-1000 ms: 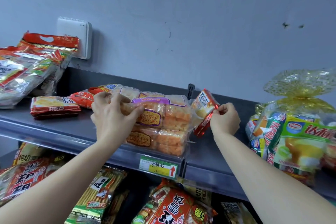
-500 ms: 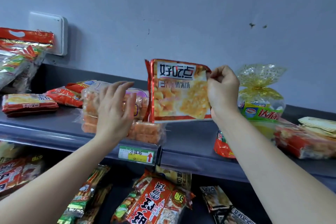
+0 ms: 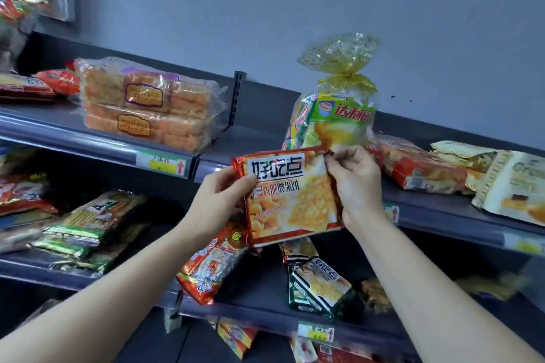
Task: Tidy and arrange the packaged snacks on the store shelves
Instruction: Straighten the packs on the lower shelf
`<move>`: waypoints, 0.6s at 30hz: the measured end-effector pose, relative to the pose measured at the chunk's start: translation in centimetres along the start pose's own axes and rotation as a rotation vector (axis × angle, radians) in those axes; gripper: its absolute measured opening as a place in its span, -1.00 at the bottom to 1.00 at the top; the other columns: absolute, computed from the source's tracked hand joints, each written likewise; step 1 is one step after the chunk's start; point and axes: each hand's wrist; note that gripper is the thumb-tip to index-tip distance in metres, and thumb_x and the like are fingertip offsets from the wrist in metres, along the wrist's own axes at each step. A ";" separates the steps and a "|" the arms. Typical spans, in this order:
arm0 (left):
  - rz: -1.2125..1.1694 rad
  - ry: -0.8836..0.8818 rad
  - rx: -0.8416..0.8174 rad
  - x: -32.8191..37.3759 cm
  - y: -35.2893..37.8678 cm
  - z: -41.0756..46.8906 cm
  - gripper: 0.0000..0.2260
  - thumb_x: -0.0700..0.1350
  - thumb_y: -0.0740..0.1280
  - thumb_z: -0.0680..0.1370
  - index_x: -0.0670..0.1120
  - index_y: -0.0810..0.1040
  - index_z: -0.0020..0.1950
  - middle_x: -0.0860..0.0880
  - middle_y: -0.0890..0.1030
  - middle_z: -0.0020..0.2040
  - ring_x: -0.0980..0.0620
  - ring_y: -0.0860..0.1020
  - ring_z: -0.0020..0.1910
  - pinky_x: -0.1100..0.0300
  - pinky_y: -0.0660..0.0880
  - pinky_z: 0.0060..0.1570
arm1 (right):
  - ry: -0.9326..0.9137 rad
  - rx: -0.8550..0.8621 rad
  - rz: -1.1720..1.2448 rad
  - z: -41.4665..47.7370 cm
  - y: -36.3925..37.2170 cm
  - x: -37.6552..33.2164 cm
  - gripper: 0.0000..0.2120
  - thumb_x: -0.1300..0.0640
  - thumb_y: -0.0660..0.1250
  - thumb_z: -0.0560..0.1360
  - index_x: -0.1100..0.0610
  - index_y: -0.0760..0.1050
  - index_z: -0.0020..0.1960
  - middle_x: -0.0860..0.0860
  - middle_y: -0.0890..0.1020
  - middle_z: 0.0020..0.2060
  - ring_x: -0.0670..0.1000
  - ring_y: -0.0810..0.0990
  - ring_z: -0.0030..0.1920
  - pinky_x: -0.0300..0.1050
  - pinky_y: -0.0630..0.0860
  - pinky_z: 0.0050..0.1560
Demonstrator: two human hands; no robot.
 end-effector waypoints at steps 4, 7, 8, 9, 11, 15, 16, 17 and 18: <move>-0.062 -0.219 0.041 -3.3 4.1 -2.7 -0.84 -0.10 0.28 0.59 -0.13 0.62 0.00 -0.07 0.71 -0.13 -0.05 0.67 -0.17 0.12 0.56 -0.16 | 0.155 -0.058 -0.080 -2.9 -6.2 2.6 -0.89 0.20 0.41 0.47 0.10 0.49 -0.06 0.04 0.67 -0.15 0.01 0.62 -0.12 -0.08 0.52 -0.05; -0.047 -0.388 0.115 -6.2 6.6 -3.8 -0.82 -0.04 0.30 0.58 -0.12 0.62 0.00 -0.06 0.72 -0.15 -0.05 0.67 -0.17 0.10 0.55 -0.11 | 0.303 -0.152 -0.186 -5.2 -10.2 4.9 -0.81 0.13 0.42 0.46 0.06 0.50 0.05 0.02 0.65 -0.07 0.02 0.63 -0.05 -0.15 0.52 -0.07; -0.050 -0.450 0.135 -7.1 7.3 -4.1 -0.80 -0.02 0.30 0.58 -0.13 0.62 0.02 -0.07 0.72 -0.14 -0.07 0.67 -0.15 0.04 0.57 -0.02 | 0.381 -0.215 -0.230 -5.9 -11.3 5.8 -0.78 0.10 0.42 0.47 0.05 0.49 0.09 0.01 0.65 -0.06 0.01 0.64 -0.06 -0.18 0.52 -0.12; -0.045 -0.505 0.155 -8.0 8.0 -4.2 -0.78 0.01 0.30 0.58 -0.13 0.62 0.02 -0.08 0.71 -0.13 -0.10 0.67 -0.11 -0.02 0.56 0.07 | 0.476 -0.289 -0.262 -6.6 -12.2 6.7 -0.74 0.09 0.42 0.47 0.03 0.48 0.14 0.02 0.65 -0.05 0.01 0.65 -0.10 -0.18 0.52 -0.17; -0.017 -0.592 0.201 -9.4 9.2 -4.3 -0.77 0.03 0.29 0.58 -0.11 0.60 -0.04 -0.09 0.70 -0.12 -0.13 0.65 -0.07 -0.07 0.52 0.16 | 0.646 -0.400 -0.239 -7.7 -13.7 8.5 -0.66 0.13 0.42 0.48 0.02 0.43 0.21 0.08 0.64 -0.01 0.05 0.65 -0.20 -0.11 0.54 -0.24; -0.011 -0.691 0.164 -12.1 11.7 -3.4 -0.71 0.11 0.26 0.59 -0.10 0.61 -0.04 -0.09 0.69 -0.09 -0.12 0.64 -0.03 -0.08 0.52 0.17 | 0.744 -0.287 -0.150 -7.6 -15.4 11.4 -0.73 0.33 0.38 0.48 0.13 0.46 0.13 0.14 0.64 -0.04 0.08 0.64 -0.24 -0.04 0.63 -0.15; -0.028 -0.705 0.124 -12.9 12.4 -3.1 -0.71 0.12 0.28 0.57 -0.09 0.60 0.02 -0.08 0.70 -0.07 -0.11 0.65 -0.03 -0.08 0.54 0.14 | 0.770 -0.243 -0.119 -7.2 -15.7 12.1 -0.79 0.34 0.37 0.48 0.13 0.47 0.06 0.12 0.63 -0.06 0.09 0.64 -0.22 -0.04 0.63 -0.11; -0.058 -0.708 0.092 -13.5 13.0 -2.8 -0.73 0.10 0.34 0.55 -0.07 0.57 0.08 -0.07 0.70 -0.05 -0.10 0.66 -0.04 -0.07 0.57 0.07 | 0.789 -0.200 -0.087 -6.7 -16.0 12.9 -0.81 0.35 0.37 0.48 0.13 0.46 0.01 0.10 0.63 -0.08 0.09 0.65 -0.19 -0.03 0.63 -0.09; -0.083 -0.706 0.049 -14.0 13.5 -2.4 -0.73 0.04 0.41 0.51 -0.06 0.54 0.13 -0.07 0.70 -0.04 -0.09 0.67 -0.05 -0.02 0.59 -0.02 | 0.803 -0.154 -0.059 -6.1 -16.2 13.8 -0.80 0.35 0.37 0.47 0.15 0.45 0.01 0.11 0.62 -0.08 0.10 0.66 -0.17 -0.02 0.62 -0.08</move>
Point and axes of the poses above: each hand's wrist, its own z-axis towards the middle knuckle, its own y-axis out of the palm, x = y × z
